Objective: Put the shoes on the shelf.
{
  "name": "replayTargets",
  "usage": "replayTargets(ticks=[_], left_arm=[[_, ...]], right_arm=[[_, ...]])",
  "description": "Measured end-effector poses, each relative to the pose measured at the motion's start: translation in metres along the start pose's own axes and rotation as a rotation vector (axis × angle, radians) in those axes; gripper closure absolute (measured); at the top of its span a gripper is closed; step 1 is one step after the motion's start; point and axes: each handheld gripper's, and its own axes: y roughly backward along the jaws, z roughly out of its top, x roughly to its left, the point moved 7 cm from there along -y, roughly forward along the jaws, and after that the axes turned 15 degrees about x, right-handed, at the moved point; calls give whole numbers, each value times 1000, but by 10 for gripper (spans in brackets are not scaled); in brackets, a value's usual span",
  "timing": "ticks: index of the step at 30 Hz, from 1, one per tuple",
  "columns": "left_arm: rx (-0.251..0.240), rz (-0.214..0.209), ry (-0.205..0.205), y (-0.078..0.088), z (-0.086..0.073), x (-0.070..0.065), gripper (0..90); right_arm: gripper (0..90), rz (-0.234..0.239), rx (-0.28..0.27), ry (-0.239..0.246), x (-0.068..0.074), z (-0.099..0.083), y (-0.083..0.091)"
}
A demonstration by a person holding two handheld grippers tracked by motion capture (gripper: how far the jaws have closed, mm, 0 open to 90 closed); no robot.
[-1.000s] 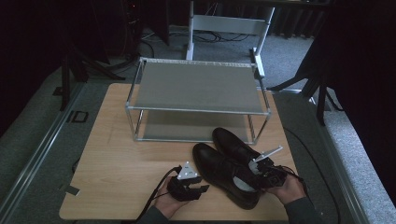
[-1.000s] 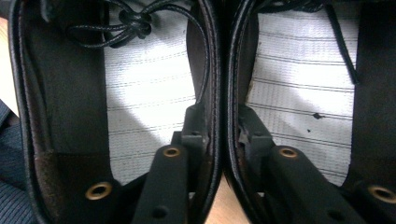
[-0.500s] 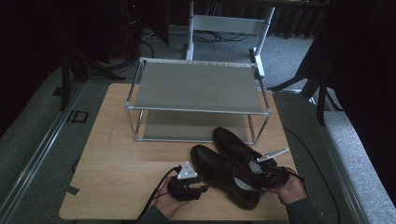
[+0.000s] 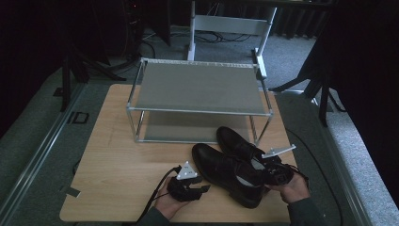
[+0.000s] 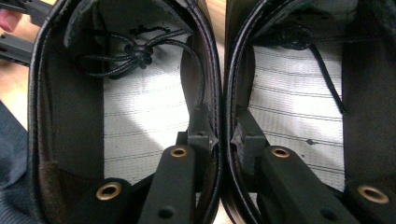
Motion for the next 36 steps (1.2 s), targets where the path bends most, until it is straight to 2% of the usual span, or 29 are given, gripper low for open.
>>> replayTargets(ticks=[5,16,25,36], left_arm=[[-6,3,0,2,1,0,563],[-24,17,6,9,3,5,561],[-51,53,28,22,8,18,560],[-65,97,67,33,10,32,560]], right_arm=[[806,1,-20,3,3,5,3],[806,-21,-15,21,6,23,0],[806,-33,-33,33,9,41,3],[805,-11,-57,23,10,60,1]])
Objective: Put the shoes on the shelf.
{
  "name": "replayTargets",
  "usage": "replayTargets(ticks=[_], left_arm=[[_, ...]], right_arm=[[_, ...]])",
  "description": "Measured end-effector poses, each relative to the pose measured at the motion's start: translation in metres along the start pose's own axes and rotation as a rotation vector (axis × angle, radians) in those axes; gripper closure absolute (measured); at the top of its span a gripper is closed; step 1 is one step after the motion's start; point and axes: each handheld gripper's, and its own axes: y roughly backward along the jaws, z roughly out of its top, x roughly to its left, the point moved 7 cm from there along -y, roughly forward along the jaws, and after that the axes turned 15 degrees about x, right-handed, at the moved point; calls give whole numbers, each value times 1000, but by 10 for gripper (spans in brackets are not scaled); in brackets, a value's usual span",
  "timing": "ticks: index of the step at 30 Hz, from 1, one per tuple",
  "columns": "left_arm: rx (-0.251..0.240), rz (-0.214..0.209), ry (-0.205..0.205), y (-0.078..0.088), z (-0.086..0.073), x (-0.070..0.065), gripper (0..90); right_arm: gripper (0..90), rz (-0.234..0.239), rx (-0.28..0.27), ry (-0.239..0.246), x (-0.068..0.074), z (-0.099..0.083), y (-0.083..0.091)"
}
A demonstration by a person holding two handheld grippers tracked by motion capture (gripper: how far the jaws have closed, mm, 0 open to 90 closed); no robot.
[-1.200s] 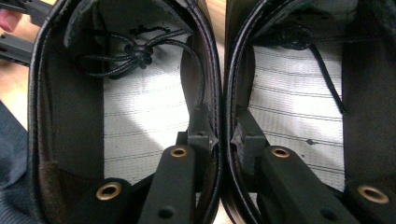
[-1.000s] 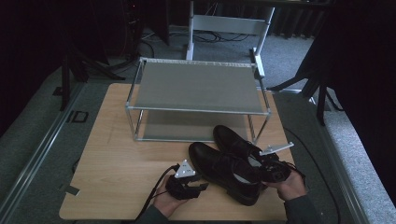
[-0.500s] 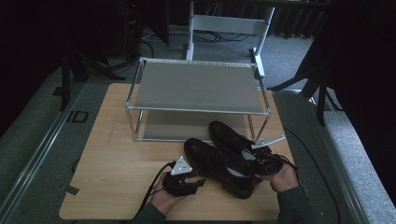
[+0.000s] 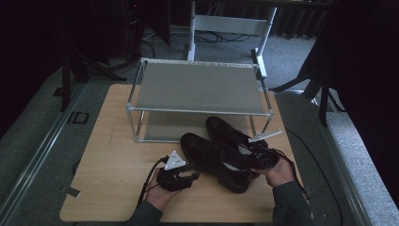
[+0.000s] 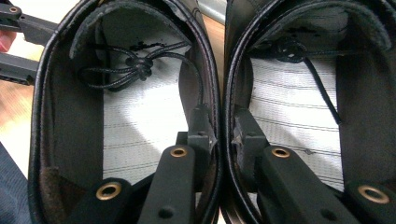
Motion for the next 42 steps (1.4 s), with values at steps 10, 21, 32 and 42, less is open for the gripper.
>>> replayTargets(ticks=[10,21,32,42], left_arm=[[13,31,16,-1,-1,5,587],[13,114,51,-3,6,16,716],[-18,192,94,-2,19,29,900],[3,226,104,-6,20,33,900]], right_arm=[[805,7,-13,-13,-2,11,-2],[804,-3,-41,-51,-5,28,-6],[804,-16,-56,-68,-3,41,-11],[804,-30,-58,-89,-6,52,-17]])
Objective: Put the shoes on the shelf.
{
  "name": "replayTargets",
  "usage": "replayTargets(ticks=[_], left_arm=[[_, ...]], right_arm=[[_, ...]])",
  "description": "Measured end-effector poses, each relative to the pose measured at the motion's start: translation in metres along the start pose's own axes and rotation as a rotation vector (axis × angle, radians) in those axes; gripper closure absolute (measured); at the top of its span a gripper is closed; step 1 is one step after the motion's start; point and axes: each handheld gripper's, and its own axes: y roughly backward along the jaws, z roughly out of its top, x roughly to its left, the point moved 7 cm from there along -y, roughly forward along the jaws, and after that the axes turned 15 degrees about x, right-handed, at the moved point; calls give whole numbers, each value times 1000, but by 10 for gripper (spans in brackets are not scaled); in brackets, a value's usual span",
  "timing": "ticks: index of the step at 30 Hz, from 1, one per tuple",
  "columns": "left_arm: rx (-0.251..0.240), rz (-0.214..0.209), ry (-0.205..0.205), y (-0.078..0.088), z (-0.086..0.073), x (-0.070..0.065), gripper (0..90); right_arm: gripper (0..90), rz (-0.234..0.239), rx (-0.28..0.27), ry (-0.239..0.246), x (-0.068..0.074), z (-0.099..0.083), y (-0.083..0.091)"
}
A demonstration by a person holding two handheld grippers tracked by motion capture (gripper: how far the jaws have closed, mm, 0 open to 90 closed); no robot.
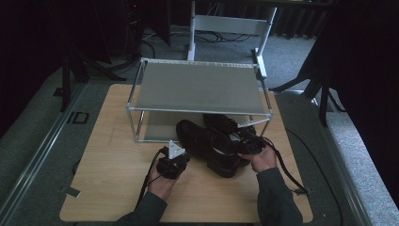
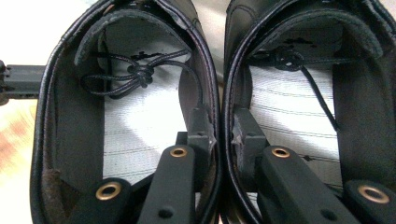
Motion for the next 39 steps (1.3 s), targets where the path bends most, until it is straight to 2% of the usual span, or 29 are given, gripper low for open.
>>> replayTargets(ticks=[10,20,21,30,39], left_arm=[[18,-1,-5,-6,2,-3,900],[27,-3,2,-12,6,-3,900],[33,10,-2,-13,6,-3,900],[25,22,26,-23,15,9,900],[26,42,34,-37,25,15,900]], right_arm=[[804,-27,-7,-4,3,10,-6],[804,-8,-30,2,12,18,-8],[804,-9,-29,7,13,19,-9],[803,-29,-36,32,18,24,-11],[802,-51,-47,17,15,28,-16]])
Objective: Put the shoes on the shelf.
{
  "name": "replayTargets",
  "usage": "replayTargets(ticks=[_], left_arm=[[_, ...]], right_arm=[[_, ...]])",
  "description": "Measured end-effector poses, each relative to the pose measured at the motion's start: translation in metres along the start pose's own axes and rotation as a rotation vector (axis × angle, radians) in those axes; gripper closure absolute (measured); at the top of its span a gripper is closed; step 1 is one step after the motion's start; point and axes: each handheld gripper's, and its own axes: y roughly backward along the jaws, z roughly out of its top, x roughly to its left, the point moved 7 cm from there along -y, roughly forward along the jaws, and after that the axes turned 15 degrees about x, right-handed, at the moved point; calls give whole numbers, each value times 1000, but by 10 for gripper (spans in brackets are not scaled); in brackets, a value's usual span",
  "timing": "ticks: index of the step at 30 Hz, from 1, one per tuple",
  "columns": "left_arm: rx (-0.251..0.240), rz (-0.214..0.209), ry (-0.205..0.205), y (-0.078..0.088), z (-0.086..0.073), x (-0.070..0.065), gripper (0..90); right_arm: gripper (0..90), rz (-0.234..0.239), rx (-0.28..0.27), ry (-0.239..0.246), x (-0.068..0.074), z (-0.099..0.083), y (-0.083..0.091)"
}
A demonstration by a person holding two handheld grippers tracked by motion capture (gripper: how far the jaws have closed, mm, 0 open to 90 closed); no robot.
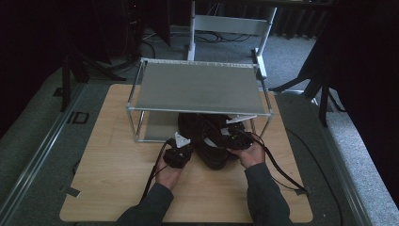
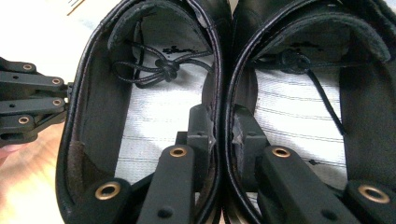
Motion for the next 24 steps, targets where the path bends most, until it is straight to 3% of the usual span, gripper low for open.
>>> replayTargets(ticks=[14,24], left_arm=[[-34,55,24,-11,24,12,900],[-17,84,2,-29,31,17,900]], right_arm=[[800,-25,-79,-101,-7,10,-4],[801,-79,-101,-113,-11,14,-15]])
